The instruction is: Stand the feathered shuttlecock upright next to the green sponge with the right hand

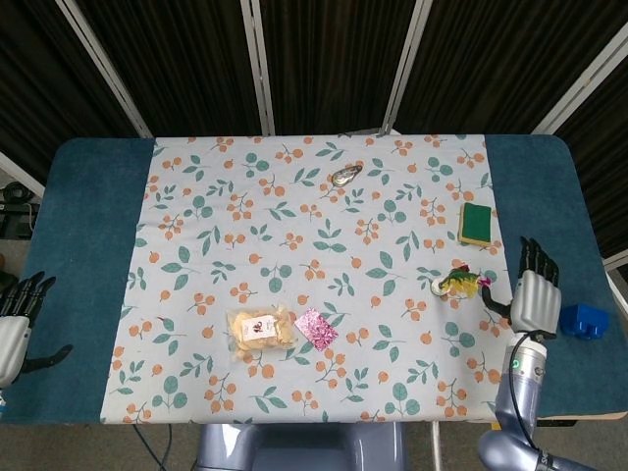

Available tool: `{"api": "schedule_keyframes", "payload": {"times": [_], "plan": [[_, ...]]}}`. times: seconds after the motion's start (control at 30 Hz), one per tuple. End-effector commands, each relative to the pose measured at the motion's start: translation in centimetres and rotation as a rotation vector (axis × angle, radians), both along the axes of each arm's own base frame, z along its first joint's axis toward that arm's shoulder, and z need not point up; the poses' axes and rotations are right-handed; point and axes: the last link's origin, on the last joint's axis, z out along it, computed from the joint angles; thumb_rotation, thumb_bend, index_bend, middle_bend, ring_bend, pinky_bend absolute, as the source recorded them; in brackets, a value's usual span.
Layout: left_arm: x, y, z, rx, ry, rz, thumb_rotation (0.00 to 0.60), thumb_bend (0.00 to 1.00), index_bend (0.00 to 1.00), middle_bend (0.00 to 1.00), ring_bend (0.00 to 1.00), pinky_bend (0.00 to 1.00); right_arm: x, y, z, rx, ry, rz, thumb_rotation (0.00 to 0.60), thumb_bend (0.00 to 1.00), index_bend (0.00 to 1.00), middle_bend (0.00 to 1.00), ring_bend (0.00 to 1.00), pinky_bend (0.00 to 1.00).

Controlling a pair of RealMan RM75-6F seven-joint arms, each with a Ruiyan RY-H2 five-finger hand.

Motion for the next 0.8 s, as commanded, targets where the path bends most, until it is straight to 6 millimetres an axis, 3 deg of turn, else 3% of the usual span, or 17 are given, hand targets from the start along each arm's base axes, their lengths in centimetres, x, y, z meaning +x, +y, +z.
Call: {"api": "schedule_keyframes", "payload": {"times": [0.03,0.4,0.67,0.8], "plan": [[0.0,0.0,0.0,0.001,0.000,0.000,0.559,0.20,0.00,0.00,0.00,0.00,0.2,0.5,1.2,-0.014,0.006,0.019,0.600,0.20,0.00,0.00,0.00,0.00],[0.0,-0.1,0.1,0.007,0.006,-0.006,0.559,0.20,0.00,0.00,0.00,0.00,0.2,2.7,3.7,0.067,0.101,0.081,0.600,0.20,0.00,0.00,0.00,0.00],[-0.1,-0.1,0.4,0.018,0.046,-0.033,0.558,0.20,0.00,0.00,0.00,0.00,-3.2,7.2,5.3,0.245,0.367,0.230,0.600,0.17,0.00,0.00,0.00,0.00],[0.1,-0.2,0.6,0.027,0.081,-0.067,0.556,0.20,0.00,0.00,0.00,0.00,-4.4,8.4,5.2,0.300,0.459,0.311,0.600,0.17,0.00,0.00,0.00,0.00]]}}
